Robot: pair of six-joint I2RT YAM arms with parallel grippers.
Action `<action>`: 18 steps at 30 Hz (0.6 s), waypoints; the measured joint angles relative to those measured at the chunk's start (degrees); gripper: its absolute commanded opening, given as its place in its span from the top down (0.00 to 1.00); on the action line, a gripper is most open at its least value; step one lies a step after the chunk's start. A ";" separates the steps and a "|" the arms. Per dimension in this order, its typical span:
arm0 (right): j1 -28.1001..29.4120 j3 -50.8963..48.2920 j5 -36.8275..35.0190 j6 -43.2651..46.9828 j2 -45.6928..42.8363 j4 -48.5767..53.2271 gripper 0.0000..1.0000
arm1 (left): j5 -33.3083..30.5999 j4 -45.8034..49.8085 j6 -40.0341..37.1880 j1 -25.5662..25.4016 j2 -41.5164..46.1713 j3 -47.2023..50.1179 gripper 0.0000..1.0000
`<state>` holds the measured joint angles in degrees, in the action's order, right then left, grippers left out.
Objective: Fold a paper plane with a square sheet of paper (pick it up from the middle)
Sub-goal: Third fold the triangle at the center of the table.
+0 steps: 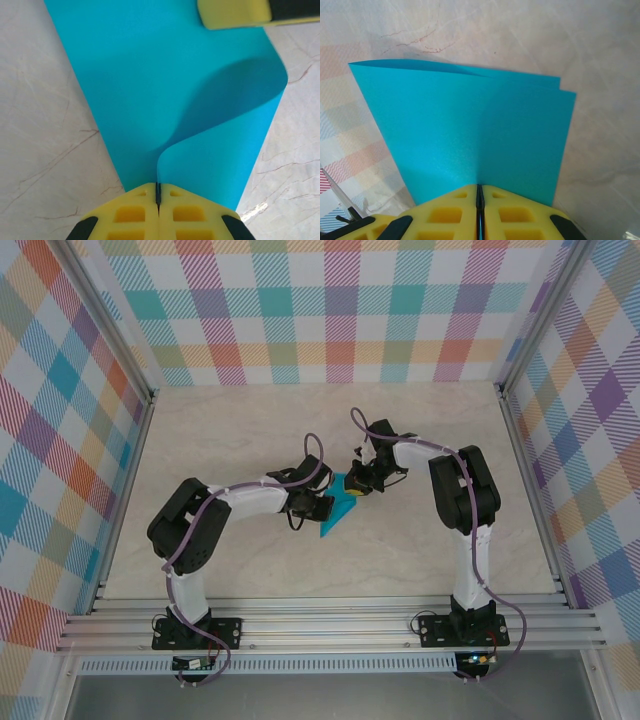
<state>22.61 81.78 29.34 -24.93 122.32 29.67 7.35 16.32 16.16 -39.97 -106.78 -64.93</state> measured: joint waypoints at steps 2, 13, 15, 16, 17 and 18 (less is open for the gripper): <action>0.00 0.00 0.00 0.00 0.00 0.02 0.90 | -0.52 -0.07 -0.17 0.00 0.46 0.00 1.00; 0.00 0.00 0.00 0.00 0.00 0.02 0.90 | -1.09 0.20 -0.33 0.00 0.57 0.00 1.00; 0.00 0.00 0.00 -0.02 0.00 0.00 0.90 | -1.11 0.17 -0.33 0.00 0.46 0.00 1.00; 0.00 0.00 0.00 -0.02 0.00 0.02 0.90 | -1.11 0.17 -0.33 0.00 0.39 -0.02 1.00; 0.00 0.00 0.00 -0.02 0.00 0.00 0.90 | -1.11 0.17 -0.33 0.00 0.35 -0.02 1.00; 0.00 0.00 0.00 -0.02 0.00 0.02 0.90 | -1.27 0.20 -0.35 0.00 0.31 -0.04 1.00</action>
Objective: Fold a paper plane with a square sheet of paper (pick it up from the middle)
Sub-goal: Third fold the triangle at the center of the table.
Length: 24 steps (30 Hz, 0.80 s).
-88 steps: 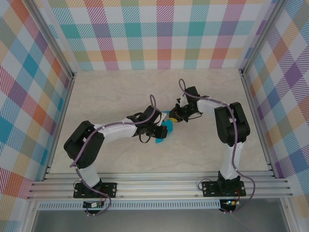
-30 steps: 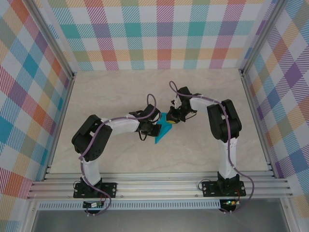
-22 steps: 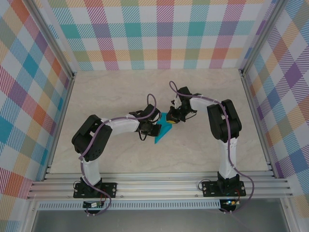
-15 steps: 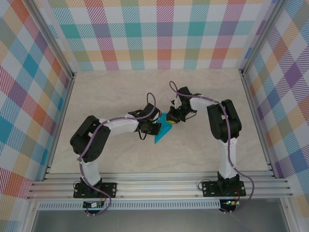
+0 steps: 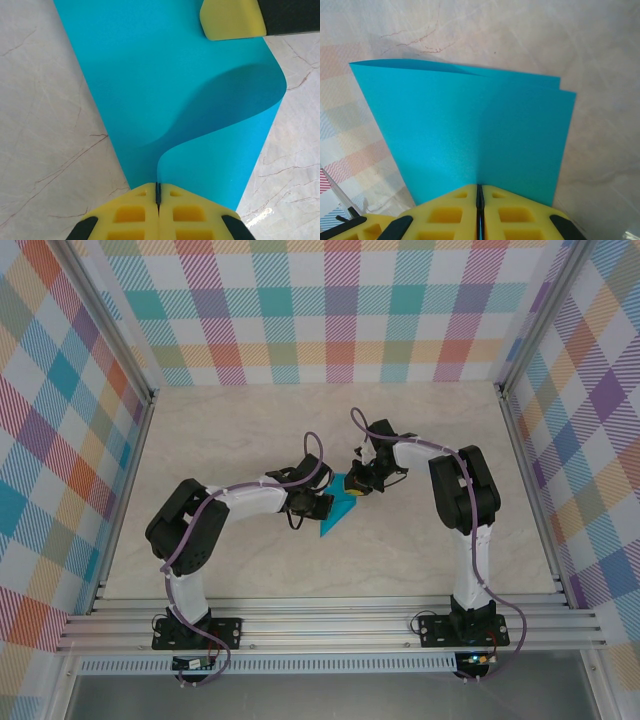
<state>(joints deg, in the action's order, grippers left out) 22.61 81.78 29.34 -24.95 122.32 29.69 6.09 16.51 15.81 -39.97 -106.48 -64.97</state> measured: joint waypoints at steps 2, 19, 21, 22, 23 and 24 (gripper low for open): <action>0.00 0.00 0.00 0.02 0.00 0.00 0.90 | -0.26 -0.02 0.00 0.00 -0.17 -0.15 1.00; 0.00 0.00 -0.02 0.00 0.00 -0.02 0.90 | -0.92 0.46 -0.46 0.00 -1.81 -1.01 1.00; 0.00 0.00 0.00 0.00 0.00 -0.02 0.89 | -0.94 0.48 -0.48 0.00 -1.81 -1.01 1.00; 0.00 0.00 0.00 0.00 0.00 -0.02 0.89 | -1.01 0.48 -0.48 0.00 -1.81 -1.01 1.00; 0.00 0.00 0.00 0.00 0.00 -0.02 0.89 | -1.07 0.48 -0.55 0.00 -1.86 -1.03 1.00; 0.00 0.00 0.00 0.00 0.00 -0.02 0.89 | -1.07 0.52 -0.66 0.00 -1.92 -1.11 1.00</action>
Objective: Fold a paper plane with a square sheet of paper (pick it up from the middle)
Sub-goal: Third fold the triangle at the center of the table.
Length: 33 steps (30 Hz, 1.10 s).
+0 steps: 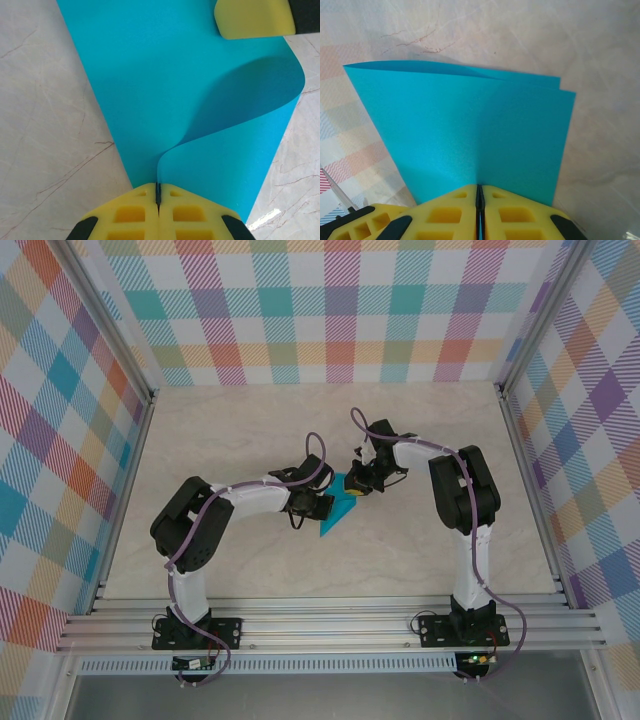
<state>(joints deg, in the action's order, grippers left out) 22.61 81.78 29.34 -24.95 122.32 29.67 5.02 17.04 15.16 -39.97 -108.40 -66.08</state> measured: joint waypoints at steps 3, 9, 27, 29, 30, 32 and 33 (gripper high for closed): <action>0.00 0.00 0.00 0.00 0.00 0.00 0.87 | 0.00 0.24 -0.04 0.00 -0.24 -0.20 1.00; 0.07 0.28 0.15 -0.04 0.00 0.20 0.84 | 0.00 0.22 -0.63 0.00 -0.28 -0.20 1.00; -2.38 -21.88 -3.85 -9.25 -26.93 -11.98 1.00 | 0.00 -1.14 -1.31 0.00 -0.63 -0.17 1.00; -0.42 -28.55 -2.86 -12.44 -28.28 -17.33 1.00 | 0.00 -1.14 -1.31 0.00 -0.63 -0.17 1.00; 1.01 -31.50 -2.45 -14.01 -28.41 -19.93 1.00 | 0.02 -1.14 -1.31 0.00 -0.63 -0.17 1.00; 4.13 -36.15 -2.08 -16.81 -28.41 -24.39 1.00 | 0.04 -1.14 -1.33 0.02 -0.66 -0.17 1.00; 5.77 -38.12 -1.97 -18.32 -28.41 -26.67 1.00 | 0.07 -1.14 -1.36 0.04 -0.66 -0.17 1.00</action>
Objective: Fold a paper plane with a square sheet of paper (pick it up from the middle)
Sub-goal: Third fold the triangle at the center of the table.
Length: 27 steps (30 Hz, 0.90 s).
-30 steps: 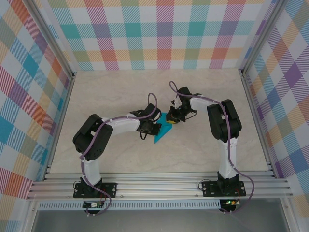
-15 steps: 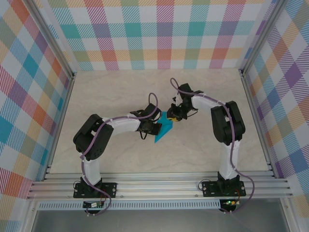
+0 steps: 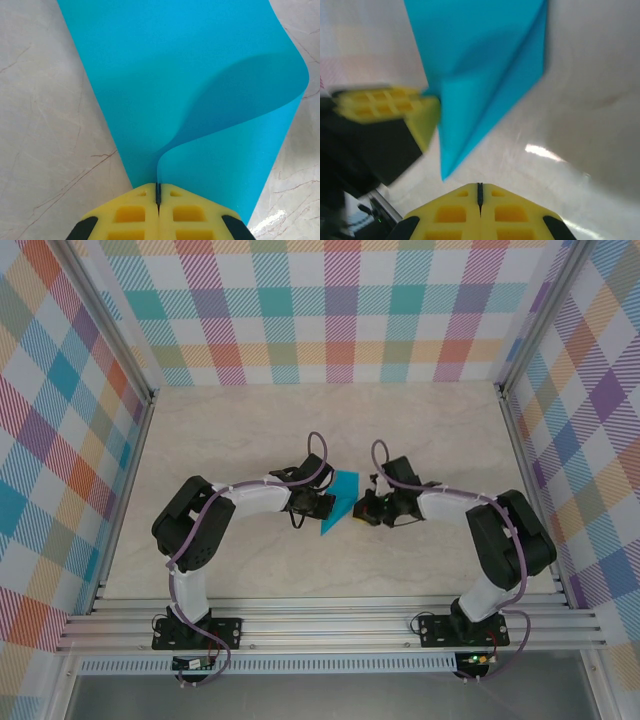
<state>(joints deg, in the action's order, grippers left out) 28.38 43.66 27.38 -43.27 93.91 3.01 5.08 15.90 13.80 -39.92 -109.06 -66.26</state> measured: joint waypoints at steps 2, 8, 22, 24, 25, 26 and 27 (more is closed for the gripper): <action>2.73 -2.64 0.31 -2.54 0.00 -4.09 1.00 | 0.15 0.00 -0.13 0.02 -0.02 0.00 1.00; 7.63 -5.07 0.02 -7.43 0.22 -14.38 1.00 | 0.87 -0.02 -0.15 0.35 -0.09 0.00 1.00; 10.38 -4.17 0.07 -10.78 6.27 -23.26 1.00 | 1.95 -0.17 -0.15 0.76 -0.28 0.00 1.00; 10.38 -3.91 0.07 -10.80 6.34 -23.61 1.00 | 2.12 -0.17 -0.15 0.83 -0.28 0.00 1.00; 10.38 -3.78 0.09 -10.80 6.43 -23.76 1.00 | 2.25 -0.17 -0.15 0.87 -0.28 0.00 1.00; 10.43 -3.67 0.07 -10.82 6.56 -23.98 1.00 | 2.36 -0.17 -0.15 0.96 -0.31 0.00 1.00; 10.51 -3.56 0.09 -10.84 6.69 -24.02 1.00 | 2.56 -0.17 -0.15 1.03 -0.35 0.00 1.00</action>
<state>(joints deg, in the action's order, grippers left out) 38.89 40.10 27.46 -54.11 100.60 -21.02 7.64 15.73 13.65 -38.89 -109.40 -66.26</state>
